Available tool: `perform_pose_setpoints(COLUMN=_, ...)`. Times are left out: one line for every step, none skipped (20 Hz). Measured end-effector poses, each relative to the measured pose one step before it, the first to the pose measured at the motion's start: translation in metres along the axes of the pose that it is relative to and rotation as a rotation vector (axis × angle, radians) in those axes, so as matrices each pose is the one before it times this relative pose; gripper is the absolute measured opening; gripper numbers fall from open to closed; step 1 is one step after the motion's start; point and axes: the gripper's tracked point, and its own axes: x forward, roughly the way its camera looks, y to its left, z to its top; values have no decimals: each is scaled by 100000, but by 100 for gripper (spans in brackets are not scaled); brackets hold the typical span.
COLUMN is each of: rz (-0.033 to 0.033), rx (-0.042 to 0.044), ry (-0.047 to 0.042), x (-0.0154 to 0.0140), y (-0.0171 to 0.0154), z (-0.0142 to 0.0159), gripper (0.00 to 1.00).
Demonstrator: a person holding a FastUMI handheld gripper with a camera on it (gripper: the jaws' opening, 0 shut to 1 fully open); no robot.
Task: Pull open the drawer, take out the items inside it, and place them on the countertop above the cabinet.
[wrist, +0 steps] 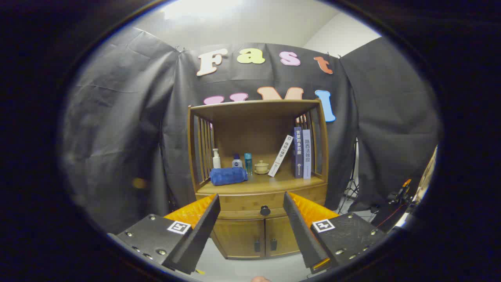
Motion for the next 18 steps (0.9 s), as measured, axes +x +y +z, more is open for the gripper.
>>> perform_pose_setpoints(rz=-476, rx=91, ry=281, x=48, y=-251, z=-58, gripper=97)
perform_pose_setpoints(rz=-257, rx=-158, ry=-100, x=-105, y=-68, z=98, gripper=97)
perform_pose_setpoints(rz=-189, rx=-369, ry=-299, x=11, y=-31, z=102, gripper=97)
perform_pose_setpoints(rz=-158, rx=-477, ry=-279, x=-116, y=-9, z=167, gripper=97)
perform_pose_setpoints(rz=-130, rx=-440, ry=-280, x=29, y=-67, z=51, gripper=97)
perform_pose_setpoints(rz=-309, rx=-340, ry=-255, x=60, y=-107, z=144, gripper=97)
perform_pose_setpoints(rz=-257, rx=-94, ry=-130, x=-20, y=-193, z=69, gripper=97)
perform_pose_setpoints(rz=-170, rx=296, ry=-138, x=-23, y=-42, z=77, gripper=97)
perform_pose_setpoints(rz=-365, rx=344, ry=-89, x=27, y=-136, z=13, gripper=97)
perform_pose_setpoints(rz=-351, rx=350, ry=63, x=-22, y=-72, z=48, gripper=97)
perform_pose_setpoints(rz=-263, rx=428, ry=-221, x=28, y=-91, z=79, gripper=97)
perform_pose_setpoints(rz=-377, rx=256, ry=-90, x=25, y=-44, z=108, gripper=97)
perform_pose_setpoints(rz=-137, rx=300, ry=-265, x=7, y=-73, z=32, gripper=97)
perform_pose_setpoints(rz=-48, rx=137, ry=-146, x=2, y=22, z=53, gripper=97)
perform_pose_setpoints(rz=-220, rx=-58, ry=-217, x=3, y=-62, z=78, gripper=97)
perform_pose_setpoints(rz=-35, rx=-43, ry=-169, x=-46, y=45, z=-12, gripper=97)
perform_pose_setpoints(rz=-126, rx=9, ry=3, x=3, y=-69, z=-38, gripper=97)
perform_pose_setpoints(rz=59, rx=26, ry=195, x=-76, y=54, z=-27, gripper=97)
